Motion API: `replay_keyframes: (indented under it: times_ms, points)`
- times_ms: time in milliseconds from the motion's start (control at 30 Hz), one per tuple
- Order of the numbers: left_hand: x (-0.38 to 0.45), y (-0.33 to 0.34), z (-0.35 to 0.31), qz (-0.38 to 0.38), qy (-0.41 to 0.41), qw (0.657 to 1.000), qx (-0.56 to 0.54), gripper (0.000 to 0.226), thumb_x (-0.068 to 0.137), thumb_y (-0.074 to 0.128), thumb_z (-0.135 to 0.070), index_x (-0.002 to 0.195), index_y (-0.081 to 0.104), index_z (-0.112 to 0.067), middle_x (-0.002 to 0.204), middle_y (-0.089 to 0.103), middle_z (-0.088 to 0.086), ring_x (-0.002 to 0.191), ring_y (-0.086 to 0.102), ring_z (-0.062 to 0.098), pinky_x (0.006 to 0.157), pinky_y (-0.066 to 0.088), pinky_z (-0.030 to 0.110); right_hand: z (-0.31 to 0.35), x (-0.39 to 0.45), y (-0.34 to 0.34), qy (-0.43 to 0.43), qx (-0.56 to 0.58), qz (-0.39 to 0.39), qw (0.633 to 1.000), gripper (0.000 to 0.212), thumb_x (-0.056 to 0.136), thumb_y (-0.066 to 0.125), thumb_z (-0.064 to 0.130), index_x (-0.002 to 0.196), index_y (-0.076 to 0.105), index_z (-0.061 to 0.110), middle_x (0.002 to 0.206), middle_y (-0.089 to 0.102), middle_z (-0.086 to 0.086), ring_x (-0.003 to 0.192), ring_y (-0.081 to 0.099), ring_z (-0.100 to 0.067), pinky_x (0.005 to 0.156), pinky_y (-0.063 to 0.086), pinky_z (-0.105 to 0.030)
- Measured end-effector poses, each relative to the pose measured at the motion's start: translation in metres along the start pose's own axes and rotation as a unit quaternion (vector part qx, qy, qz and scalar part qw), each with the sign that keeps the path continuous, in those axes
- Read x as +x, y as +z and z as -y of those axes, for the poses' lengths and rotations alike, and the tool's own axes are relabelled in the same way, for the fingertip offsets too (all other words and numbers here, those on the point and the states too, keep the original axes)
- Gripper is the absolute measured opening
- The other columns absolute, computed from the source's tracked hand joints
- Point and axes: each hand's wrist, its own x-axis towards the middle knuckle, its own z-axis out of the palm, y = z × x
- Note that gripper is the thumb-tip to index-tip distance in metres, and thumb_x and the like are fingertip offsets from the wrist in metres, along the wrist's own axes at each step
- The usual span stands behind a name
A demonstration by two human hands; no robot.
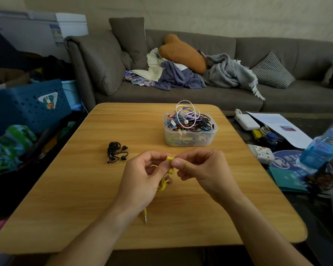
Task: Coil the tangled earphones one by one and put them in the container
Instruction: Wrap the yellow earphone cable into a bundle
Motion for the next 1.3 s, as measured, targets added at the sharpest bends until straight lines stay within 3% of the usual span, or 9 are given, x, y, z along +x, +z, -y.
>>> replay_keyframes:
  times_ms: [133,267,433,867,1100,1300]
  points:
    - [0.0007,0.0000,0.0004,-0.007,0.010,1.000,0.004,0.012,0.088,0.066,-0.008,0.100,0.067,-0.007,0.084,0.074,0.009,0.057,0.067,0.018,0.056,0.053,0.023,-0.0002,0.0002,0.0012,-0.003,0.018,0.015,1.000,0.028,0.070,0.080,0.016,0.088,0.074,-0.005,0.070,0.071,-0.019,0.059,0.065,-0.019,0.058,0.056,-0.027]
    - [0.0025,-0.0014,0.0034,-0.024,0.010,1.000,-0.007,0.009,0.090,0.064,-0.005,0.098,0.067,-0.007,0.080,0.074,0.007,0.052,0.063,0.015,0.052,0.050,0.021,-0.0010,0.0004,-0.0042,0.051,0.097,0.089,0.990,0.028,0.075,0.074,0.009,0.101,0.072,-0.003,0.084,0.072,-0.019,0.074,0.068,-0.022,0.071,0.058,-0.030]
    - [0.0023,-0.0002,0.0025,-0.012,0.012,1.000,-0.012,0.011,0.089,0.064,-0.002,0.094,0.069,-0.010,0.077,0.073,0.008,0.052,0.063,0.015,0.051,0.050,0.020,-0.0016,0.0016,-0.0037,0.086,0.120,0.095,0.985,0.020,0.073,0.075,0.013,0.089,0.073,0.002,0.077,0.071,-0.015,0.066,0.066,-0.018,0.064,0.057,-0.028]
    - [0.0008,-0.0023,-0.0008,0.025,-0.017,0.999,-0.040,0.013,0.089,0.063,-0.002,0.097,0.070,-0.011,0.076,0.073,0.007,0.055,0.063,0.020,0.056,0.052,0.026,0.0018,0.0004,-0.0053,0.096,0.134,0.100,0.981,0.019,0.072,0.073,0.014,0.088,0.071,0.003,0.075,0.070,-0.013,0.064,0.066,-0.017,0.056,0.055,-0.027]
    - [0.0004,-0.0028,-0.0031,0.029,-0.032,0.998,-0.049,0.012,0.091,0.063,-0.013,0.098,0.072,-0.010,0.073,0.071,0.009,0.060,0.064,0.020,0.060,0.053,0.028,0.0008,-0.0001,-0.0062,0.077,0.128,0.093,0.984,0.017,0.069,0.075,0.008,0.086,0.074,0.003,0.074,0.071,-0.017,0.064,0.068,-0.020,0.060,0.058,-0.027]
    - [0.0015,-0.0024,-0.0025,-0.001,-0.067,0.991,-0.114,0.012,0.089,0.063,-0.006,0.098,0.070,-0.004,0.071,0.069,0.004,0.057,0.061,0.016,0.057,0.052,0.021,0.0001,-0.0009,-0.0037,0.059,0.126,0.113,0.984,0.021,0.076,0.071,0.005,0.097,0.077,0.004,0.085,0.073,-0.023,0.075,0.071,-0.025,0.071,0.060,-0.030]
